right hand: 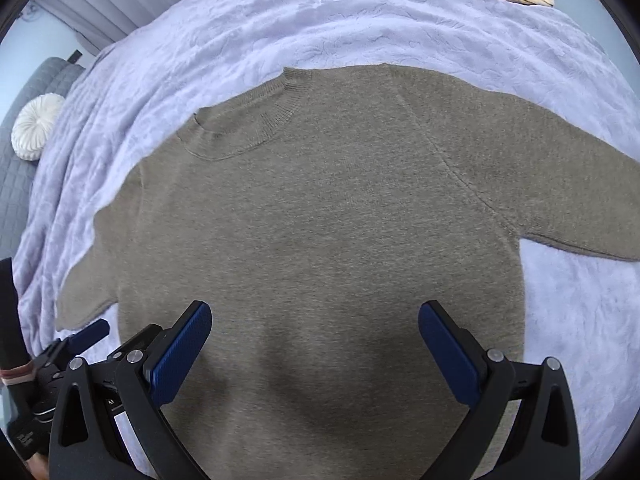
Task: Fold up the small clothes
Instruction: 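Grasp the sweater's side edge and sleeve with the left tool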
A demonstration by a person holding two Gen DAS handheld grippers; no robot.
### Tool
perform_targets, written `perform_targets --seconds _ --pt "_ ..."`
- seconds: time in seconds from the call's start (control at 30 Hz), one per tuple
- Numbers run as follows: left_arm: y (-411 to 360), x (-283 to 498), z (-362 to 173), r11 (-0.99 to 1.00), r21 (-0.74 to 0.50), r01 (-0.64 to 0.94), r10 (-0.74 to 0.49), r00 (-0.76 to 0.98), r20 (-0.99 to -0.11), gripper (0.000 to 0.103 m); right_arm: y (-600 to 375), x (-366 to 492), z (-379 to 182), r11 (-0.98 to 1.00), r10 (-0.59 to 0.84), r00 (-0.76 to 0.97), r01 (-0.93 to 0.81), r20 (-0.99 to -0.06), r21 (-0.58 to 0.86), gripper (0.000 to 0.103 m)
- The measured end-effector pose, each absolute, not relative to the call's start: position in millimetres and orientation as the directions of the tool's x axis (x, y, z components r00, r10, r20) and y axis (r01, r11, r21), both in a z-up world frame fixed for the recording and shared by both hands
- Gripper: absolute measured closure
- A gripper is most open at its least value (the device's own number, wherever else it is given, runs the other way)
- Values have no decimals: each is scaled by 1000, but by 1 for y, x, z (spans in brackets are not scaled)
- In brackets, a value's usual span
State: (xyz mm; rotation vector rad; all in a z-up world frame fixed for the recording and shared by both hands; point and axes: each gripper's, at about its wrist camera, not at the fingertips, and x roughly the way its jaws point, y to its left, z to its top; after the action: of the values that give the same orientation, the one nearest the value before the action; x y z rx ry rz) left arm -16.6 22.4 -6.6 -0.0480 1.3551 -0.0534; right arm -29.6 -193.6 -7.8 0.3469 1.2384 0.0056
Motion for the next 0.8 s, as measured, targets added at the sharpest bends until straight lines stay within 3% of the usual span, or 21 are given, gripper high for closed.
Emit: perform_targets --seconds 0.27,0.4,0.63,0.77,0.8 --pt "104 -26 -17 985 -122 -122 -92 226 -970 0 -149 -31 -2 925 343 327 44 -880 377 0" --pt "182 -37 -27 934 -247 -259 -178 261 -949 0 -107 -29 -6 938 343 280 -46 -897 345 0" --pt "347 -63 -47 750 -345 -564 -110 409 -906 0 -65 -28 -25 932 362 201 -69 -910 356 0" --pt "389 -65 -68 662 -415 -625 -127 451 -883 0 -44 -27 -34 936 351 161 -98 -922 339 0" --pt "393 -64 -69 660 -412 -628 -106 465 -879 9 -40 -27 -35 936 350 153 -104 -924 337 0"
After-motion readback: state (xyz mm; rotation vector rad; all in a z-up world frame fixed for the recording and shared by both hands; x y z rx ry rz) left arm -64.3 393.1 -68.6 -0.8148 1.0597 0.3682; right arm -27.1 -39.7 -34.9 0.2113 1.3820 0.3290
